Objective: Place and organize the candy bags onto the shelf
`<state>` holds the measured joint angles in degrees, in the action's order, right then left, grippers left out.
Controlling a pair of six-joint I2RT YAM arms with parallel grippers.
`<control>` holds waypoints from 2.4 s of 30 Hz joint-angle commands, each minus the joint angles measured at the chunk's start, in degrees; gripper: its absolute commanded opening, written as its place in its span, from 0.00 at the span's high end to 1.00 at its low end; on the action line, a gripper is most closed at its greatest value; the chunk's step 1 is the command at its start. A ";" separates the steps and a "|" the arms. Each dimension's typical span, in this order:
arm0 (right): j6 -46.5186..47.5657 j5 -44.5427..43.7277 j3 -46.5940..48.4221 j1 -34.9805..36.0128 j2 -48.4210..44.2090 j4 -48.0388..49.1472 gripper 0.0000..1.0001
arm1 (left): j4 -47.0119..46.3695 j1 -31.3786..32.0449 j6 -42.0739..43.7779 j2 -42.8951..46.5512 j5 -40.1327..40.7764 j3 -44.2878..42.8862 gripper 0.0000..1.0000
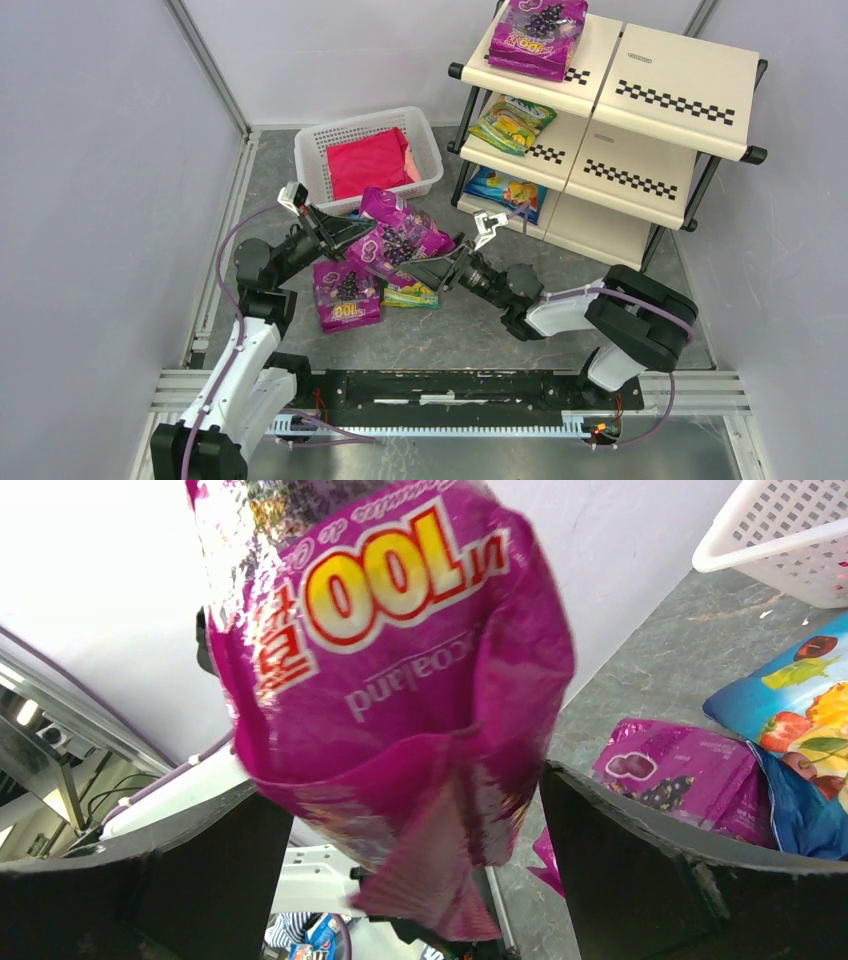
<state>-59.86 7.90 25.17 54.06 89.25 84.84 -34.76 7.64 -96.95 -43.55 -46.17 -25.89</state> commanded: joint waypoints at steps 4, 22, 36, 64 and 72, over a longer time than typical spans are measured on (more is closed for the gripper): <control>2.26 -3.63 6.17 1.72 2.77 13.56 0.03 | -10.54 0.44 -8.09 0.30 2.83 -2.57 0.98; 6.72 -4.74 4.39 2.11 -11.26 5.50 0.17 | -6.82 0.45 -6.20 0.77 6.97 0.13 0.98; 15.99 -9.90 12.59 2.98 -13.06 -11.93 0.31 | 2.62 1.52 -0.74 2.84 6.41 -2.75 0.98; 56.26 -27.86 17.28 2.10 -46.93 -74.73 0.86 | 68.38 1.10 65.01 1.58 33.41 -28.34 0.08; 71.85 -36.94 40.04 2.08 -50.66 -92.75 0.87 | 64.12 1.15 63.93 2.24 29.64 -22.36 0.08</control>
<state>1.63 -23.35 51.99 56.18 40.99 -7.09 31.46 8.73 -35.68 -41.63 -15.33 -50.37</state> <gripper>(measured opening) 0.363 0.921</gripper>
